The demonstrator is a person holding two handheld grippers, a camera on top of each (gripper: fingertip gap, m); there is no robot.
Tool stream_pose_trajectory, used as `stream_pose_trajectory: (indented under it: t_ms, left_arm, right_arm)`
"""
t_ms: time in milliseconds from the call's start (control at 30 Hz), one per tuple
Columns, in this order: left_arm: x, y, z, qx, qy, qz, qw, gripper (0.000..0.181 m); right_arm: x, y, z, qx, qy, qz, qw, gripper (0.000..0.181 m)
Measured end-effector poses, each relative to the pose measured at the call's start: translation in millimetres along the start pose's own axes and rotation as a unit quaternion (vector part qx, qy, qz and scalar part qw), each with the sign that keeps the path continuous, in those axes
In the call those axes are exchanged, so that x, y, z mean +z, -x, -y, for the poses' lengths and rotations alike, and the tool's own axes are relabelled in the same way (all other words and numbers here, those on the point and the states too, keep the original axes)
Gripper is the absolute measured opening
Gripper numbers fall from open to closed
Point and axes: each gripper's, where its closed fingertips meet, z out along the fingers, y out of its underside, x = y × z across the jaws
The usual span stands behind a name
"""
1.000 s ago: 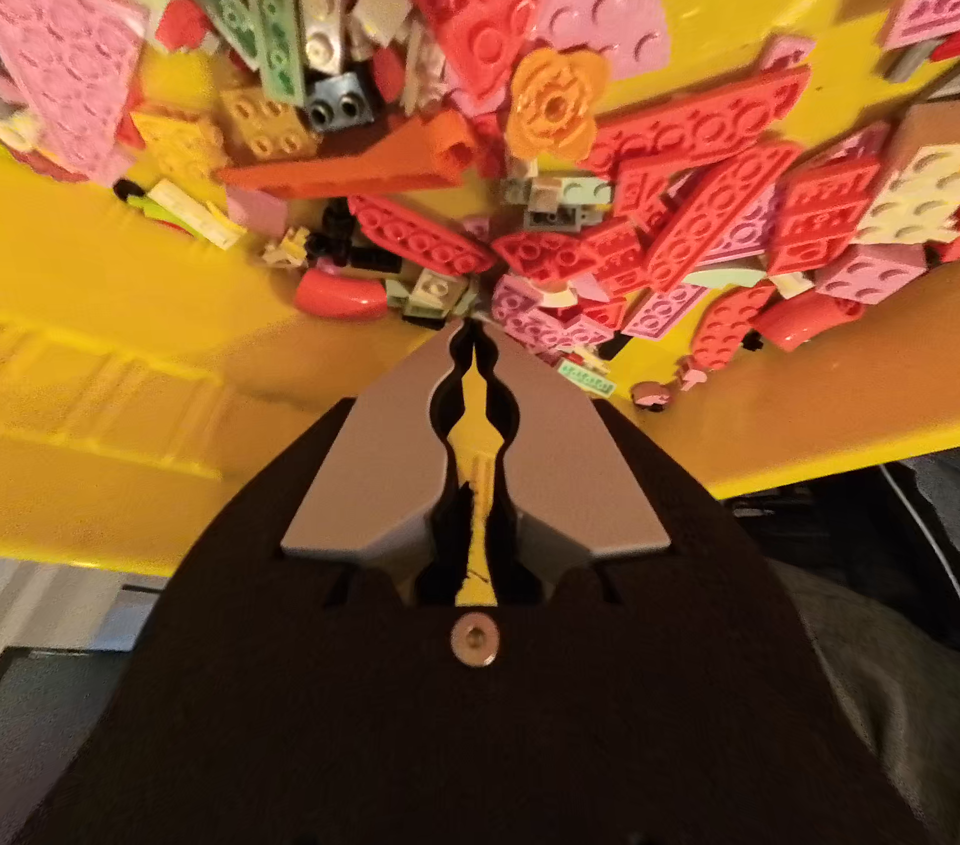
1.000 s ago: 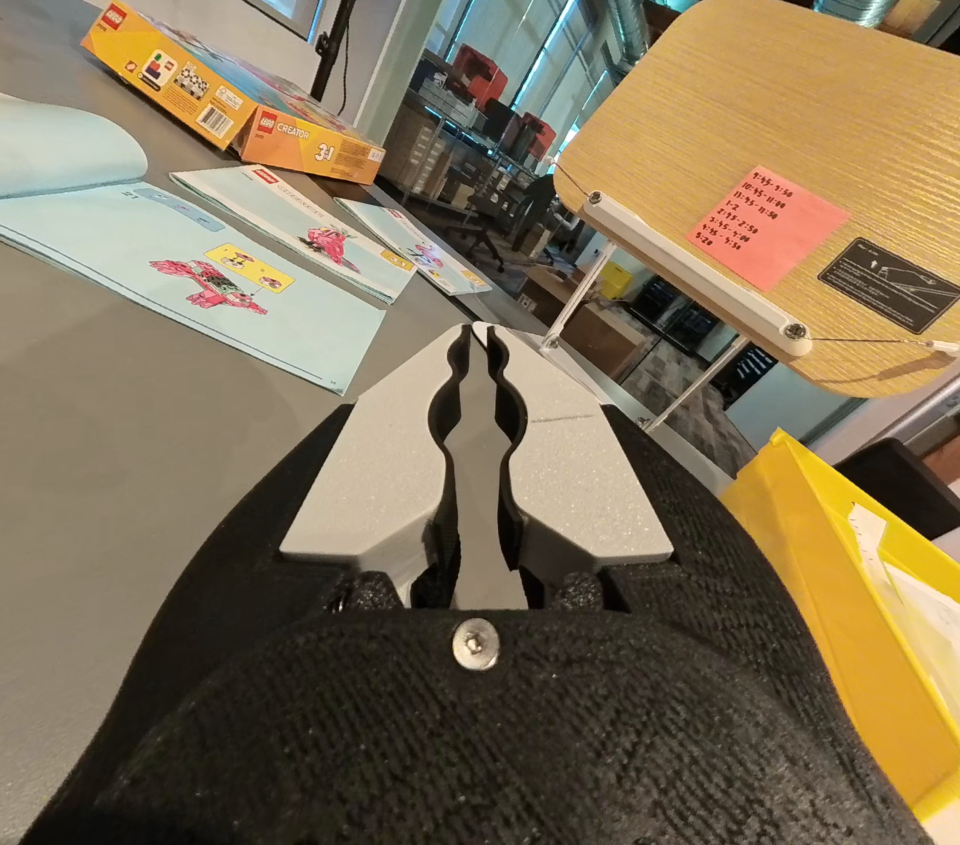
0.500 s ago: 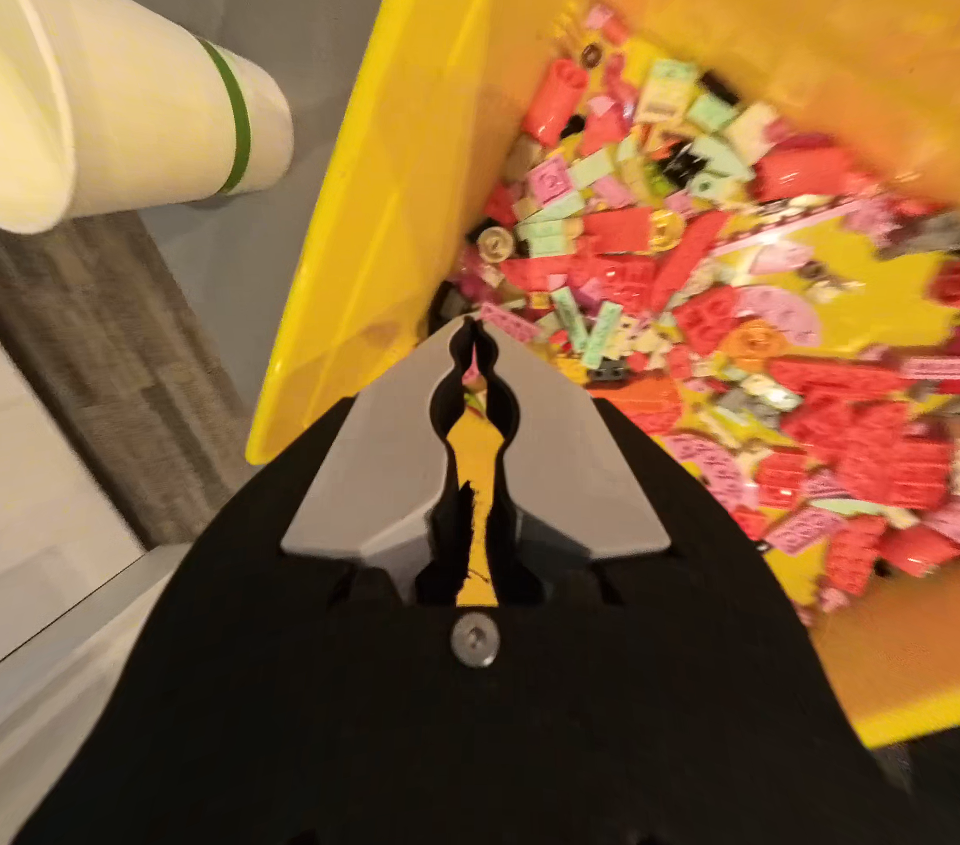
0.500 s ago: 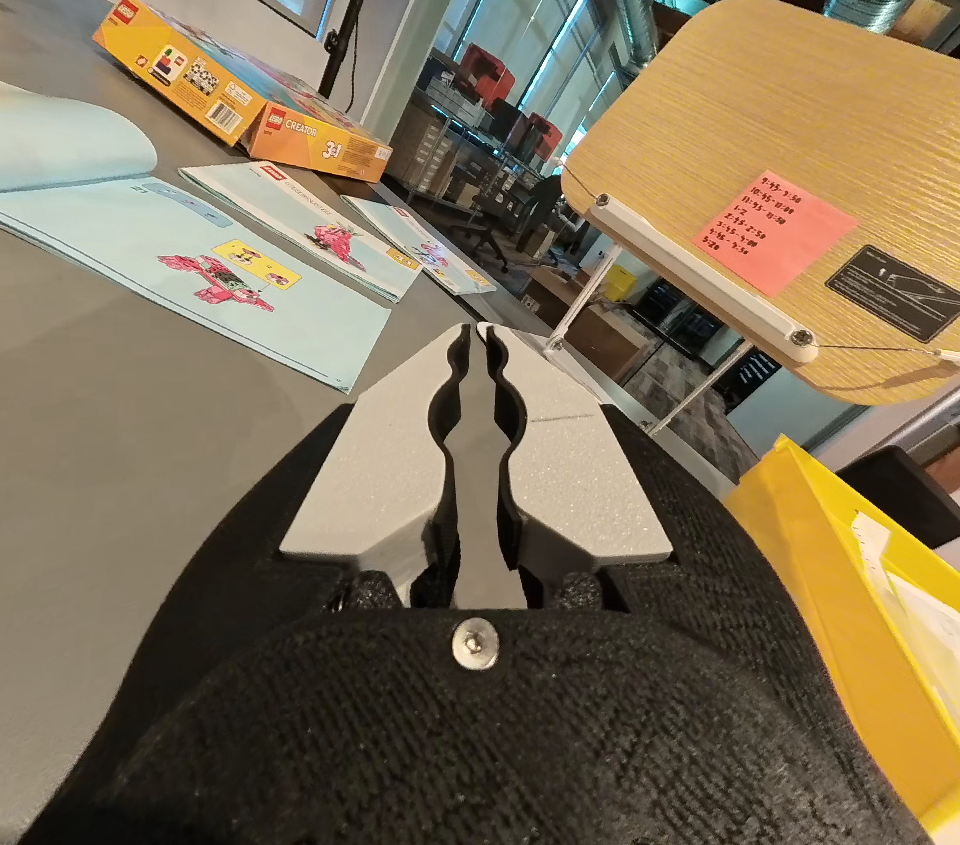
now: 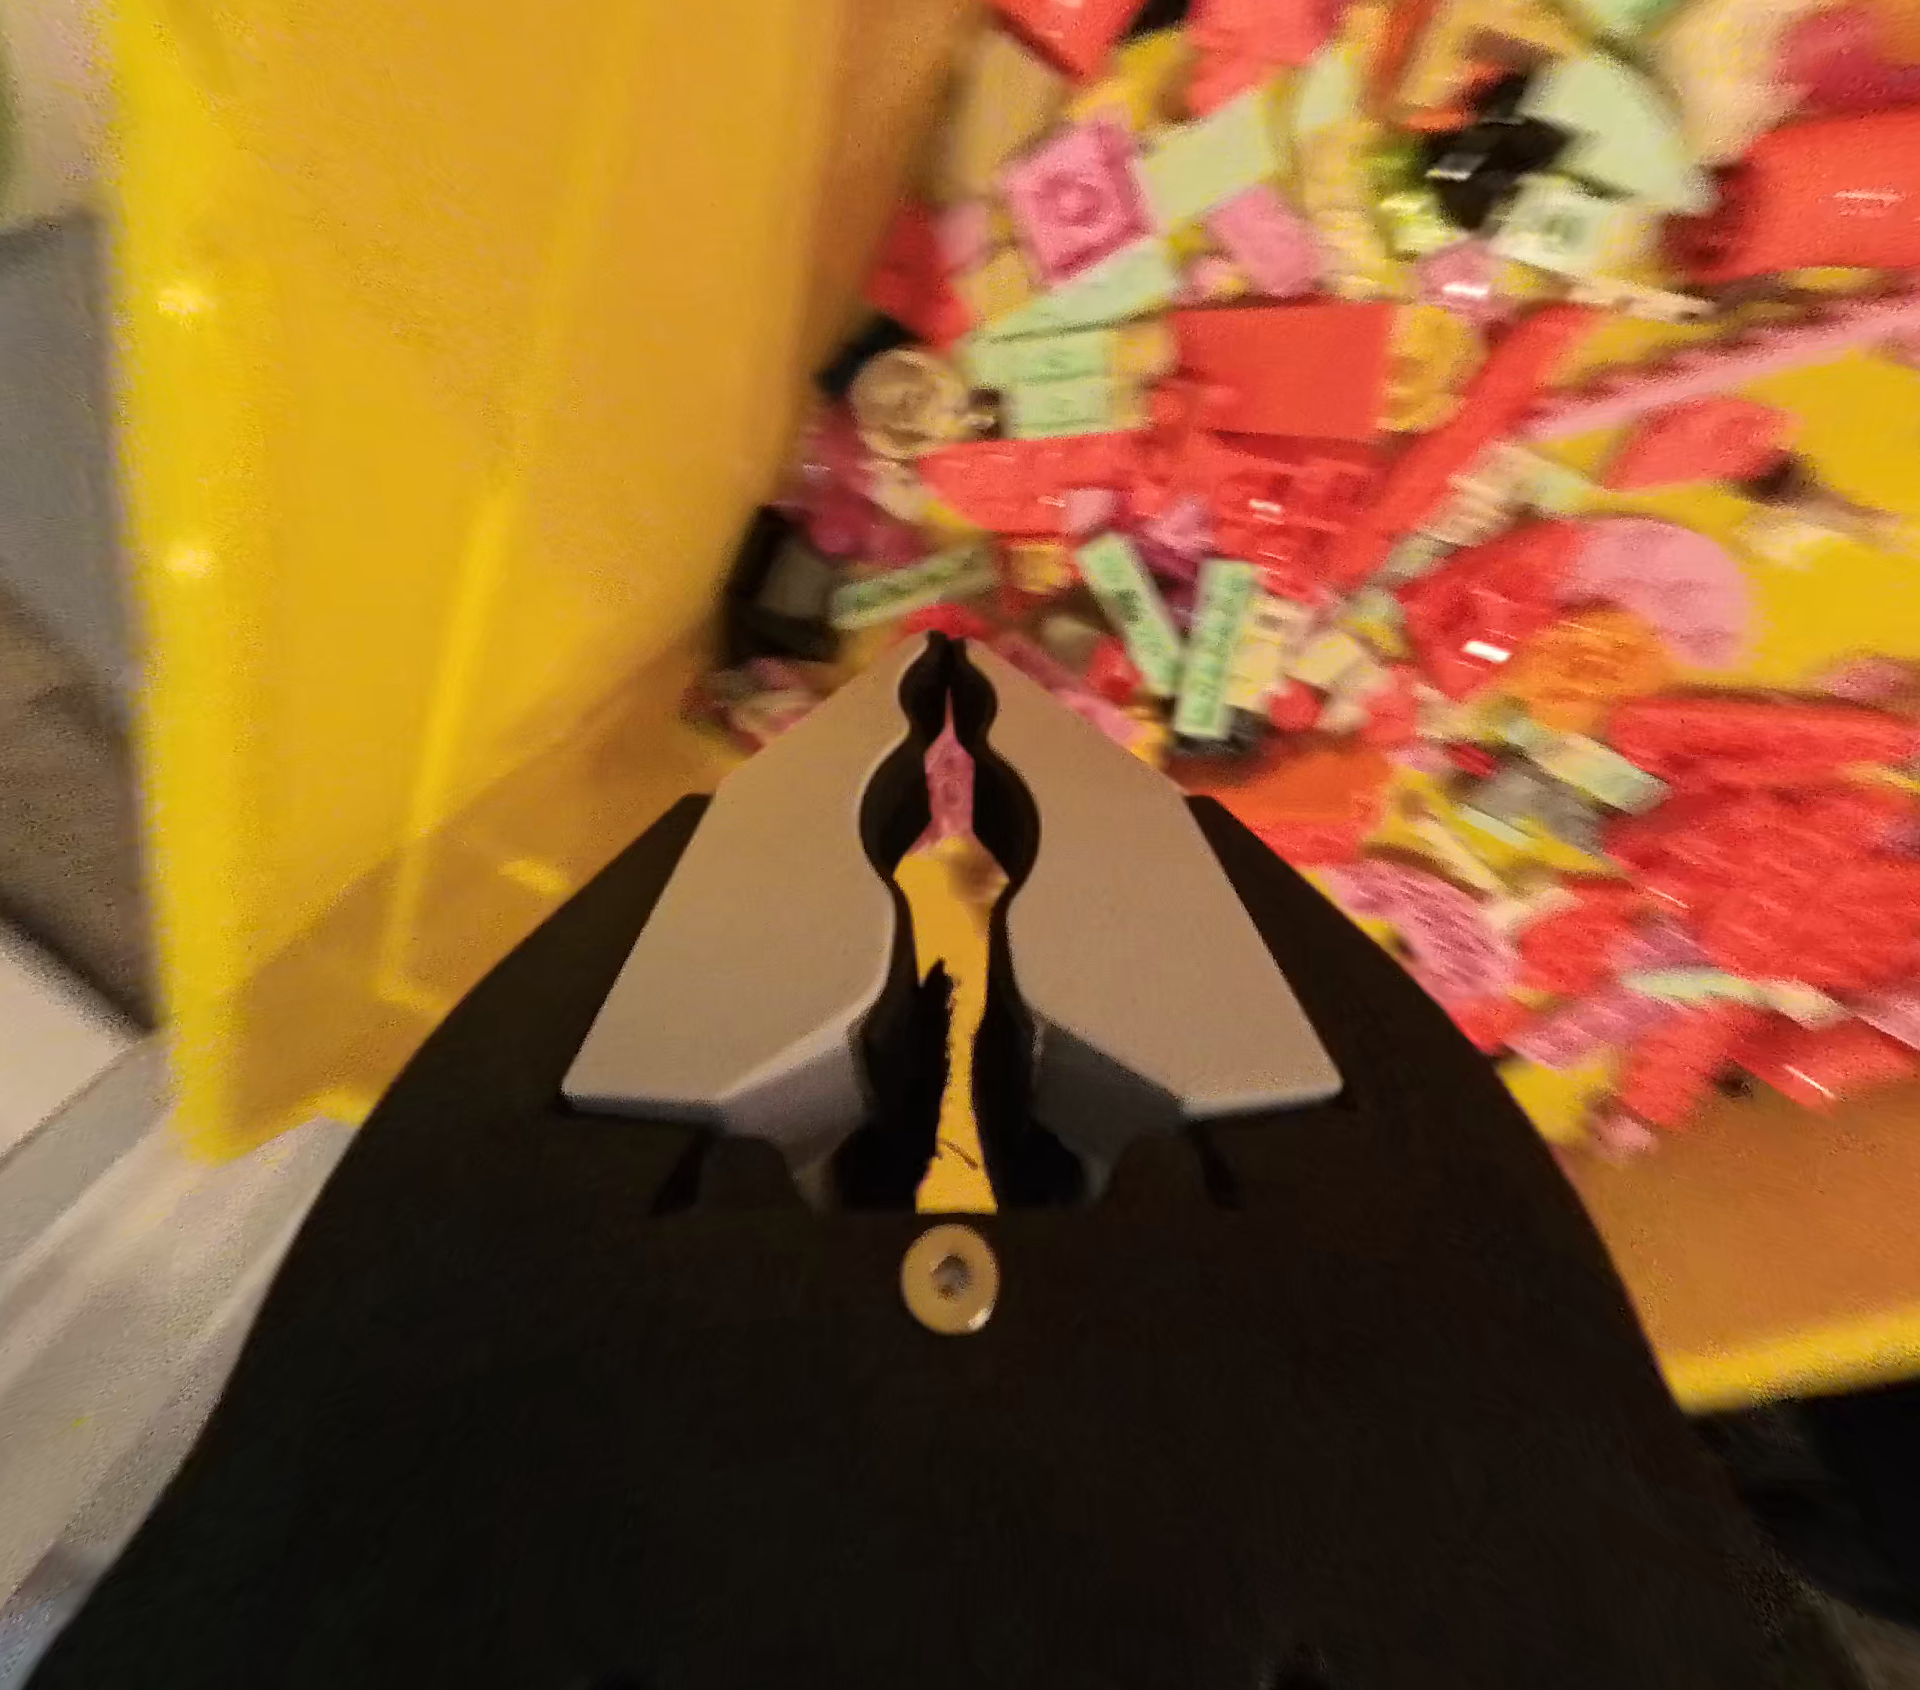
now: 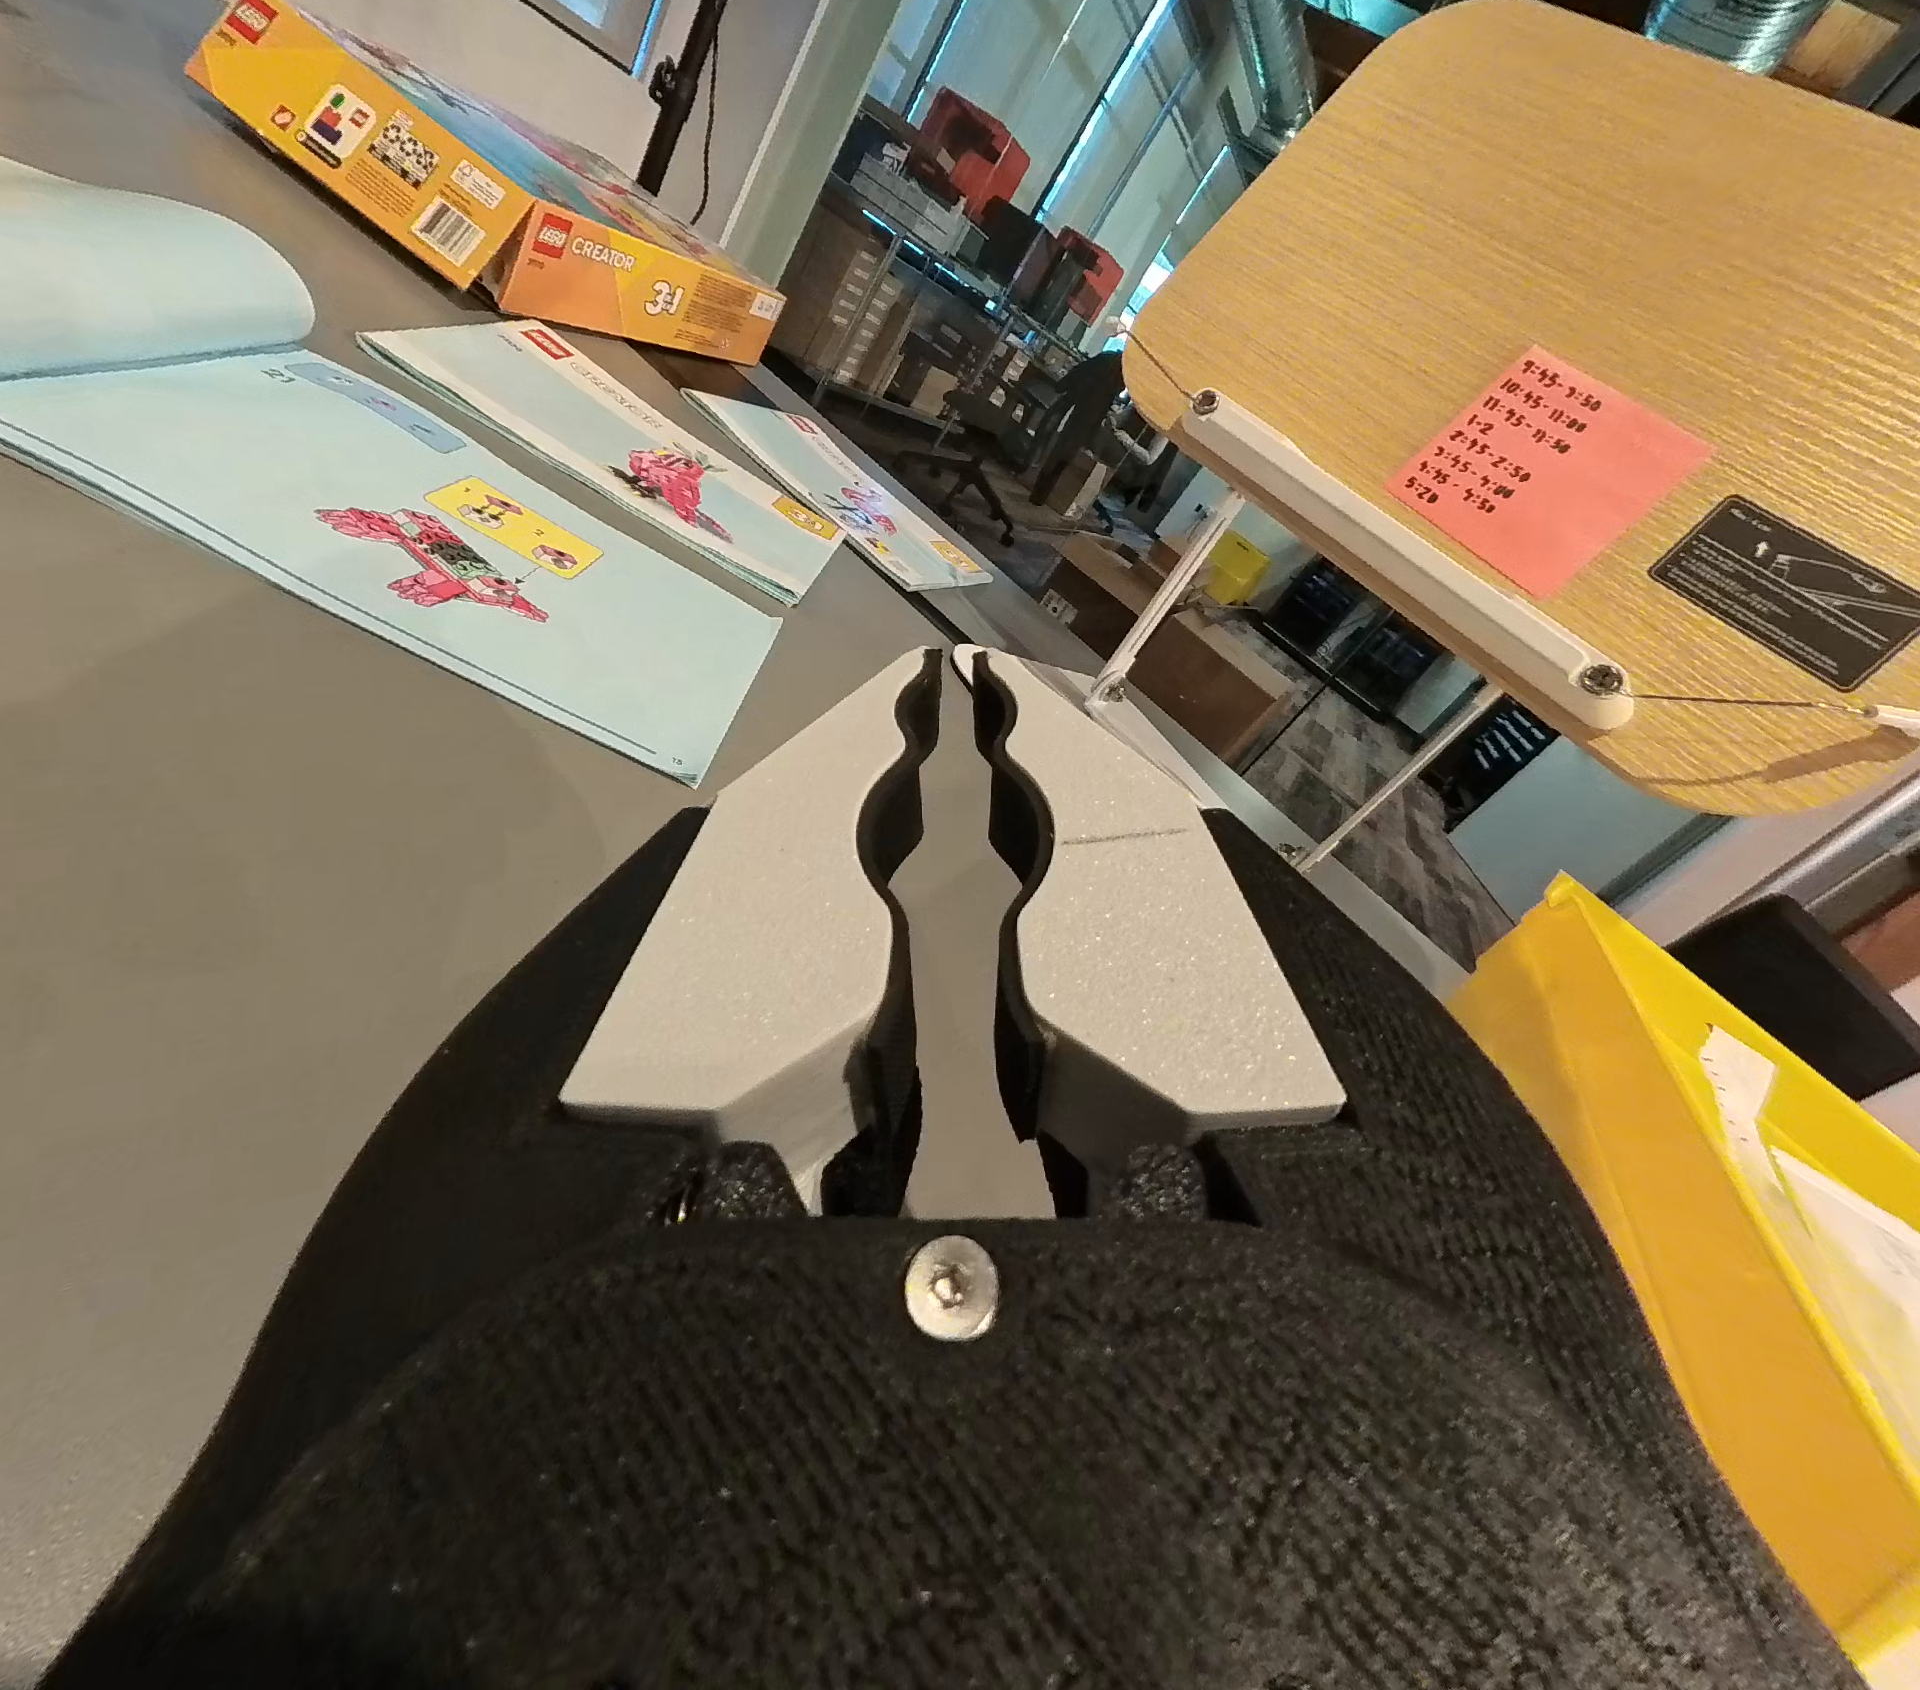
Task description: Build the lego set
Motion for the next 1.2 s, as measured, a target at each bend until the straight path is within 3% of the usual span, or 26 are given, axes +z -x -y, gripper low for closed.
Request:
stream_pose_trajectory:
  t_ms: [67,100,200,267,467,600,733,933,1200]
  left_arm:
    - [-12,-35,4,-0.01,-0.015,-0.121,0.992,0.0]
    - [-19,-37,10,-0.012,-0.038,-0.126,0.991,0.0]
    - [-38,10,24,-0.033,-0.088,0.013,0.996,0.0]
    - [-45,28,25,-0.052,-0.092,0.058,0.993,0.0]
    - [-30,25,5,-0.054,0.009,0.075,0.996,0.0]
    - [-22,27,19,-0.037,-0.019,0.084,0.996,0.0]
    - [-13,24,22,-0.011,-0.016,0.057,0.998,0.021]
    - [-5,28,18,-0.033,-0.006,0.036,0.999,0.008]
    - [3,29,17,-0.04,-0.002,0.035,0.999,0.013]
  right_arm:
    - [0,0,0,0.0,0.0,0.0,1.0,0.004]
    - [0,0,0,0.0,0.001,-0.001,1.0,0.004]
    - [0,0,0,-0.001,0.001,-0.001,1.0,0.004]
    - [0,0,-1,-0.002,0.002,-0.001,1.0,0.004]
    - [0,0,-1,-0.003,0.003,-0.001,1.0,0.004]
    - [0,-1,-1,-0.004,0.003,-0.001,1.0,0.004]
    - [0,-1,-1,-0.003,0.004,-0.002,1.0,0.004]
    - [0,-1,-2,-0.005,0.005,-0.002,1.0,0.004]
    - [0,-1,-2,-0.006,0.005,-0.003,1.0,0.004]
